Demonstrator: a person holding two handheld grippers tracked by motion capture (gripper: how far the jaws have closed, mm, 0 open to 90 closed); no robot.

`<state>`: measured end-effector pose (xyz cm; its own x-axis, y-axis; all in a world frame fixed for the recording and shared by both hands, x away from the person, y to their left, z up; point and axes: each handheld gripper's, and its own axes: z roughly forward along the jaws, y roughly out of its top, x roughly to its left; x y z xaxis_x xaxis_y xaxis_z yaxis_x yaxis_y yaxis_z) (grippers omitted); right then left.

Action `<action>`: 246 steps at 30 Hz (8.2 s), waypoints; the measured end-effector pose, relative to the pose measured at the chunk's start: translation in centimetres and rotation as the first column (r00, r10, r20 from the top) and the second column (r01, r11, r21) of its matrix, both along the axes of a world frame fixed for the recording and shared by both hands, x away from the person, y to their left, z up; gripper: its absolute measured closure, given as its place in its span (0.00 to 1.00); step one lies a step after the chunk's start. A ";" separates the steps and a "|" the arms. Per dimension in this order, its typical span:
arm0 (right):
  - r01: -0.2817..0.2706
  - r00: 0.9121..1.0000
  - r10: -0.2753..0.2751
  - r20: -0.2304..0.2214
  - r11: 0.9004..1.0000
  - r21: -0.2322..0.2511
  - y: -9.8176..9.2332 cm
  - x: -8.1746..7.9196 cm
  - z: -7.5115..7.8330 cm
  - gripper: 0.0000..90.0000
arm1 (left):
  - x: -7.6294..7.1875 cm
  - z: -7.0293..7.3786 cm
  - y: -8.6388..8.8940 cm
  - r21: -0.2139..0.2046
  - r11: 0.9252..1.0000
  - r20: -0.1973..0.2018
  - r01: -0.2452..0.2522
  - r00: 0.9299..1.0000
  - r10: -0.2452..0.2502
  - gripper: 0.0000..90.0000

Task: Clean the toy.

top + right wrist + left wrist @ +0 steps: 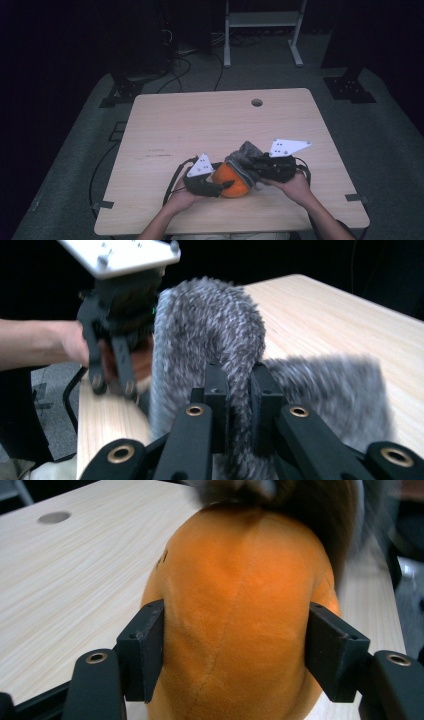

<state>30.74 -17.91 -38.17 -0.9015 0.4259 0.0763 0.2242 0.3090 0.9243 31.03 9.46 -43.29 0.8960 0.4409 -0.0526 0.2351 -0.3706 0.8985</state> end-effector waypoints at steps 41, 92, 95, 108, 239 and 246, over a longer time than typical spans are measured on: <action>0.031 0.987 -0.006 0.159 0.987 -0.158 2.5 -2.9 0.5 0.90 | -1.9 0.0 -3.7 0.189 0.982 0.166 0.027 0.984 -0.059 0.43; 0.079 0.997 -0.079 -0.013 0.997 -0.027 -1.3 -0.5 -0.1 0.90 | -1.1 1.1 -0.9 0.077 0.997 0.068 0.005 0.998 -0.010 0.41; 0.088 0.993 -0.089 -0.073 0.996 -0.019 -1.8 0.1 -1.7 0.90 | -0.5 0.8 -0.9 0.060 0.998 0.045 0.037 0.998 -0.039 0.28; 0.160 0.983 -0.159 -0.091 0.987 -0.003 -4.2 0.6 -2.3 0.89 | 0.9 -0.3 -1.1 0.052 0.998 -0.006 0.046 0.999 -0.045 0.34; 0.226 0.968 -0.223 -0.117 0.974 0.012 -4.2 -0.4 -3.0 0.89 | 1.2 0.0 -1.1 -0.016 0.993 -0.096 0.121 0.988 -0.122 0.28; 0.213 0.966 -0.199 -0.165 0.975 0.071 -4.0 0.5 -3.2 0.89 | 0.6 1.7 0.4 -0.071 0.996 -0.033 0.062 0.997 -0.064 0.36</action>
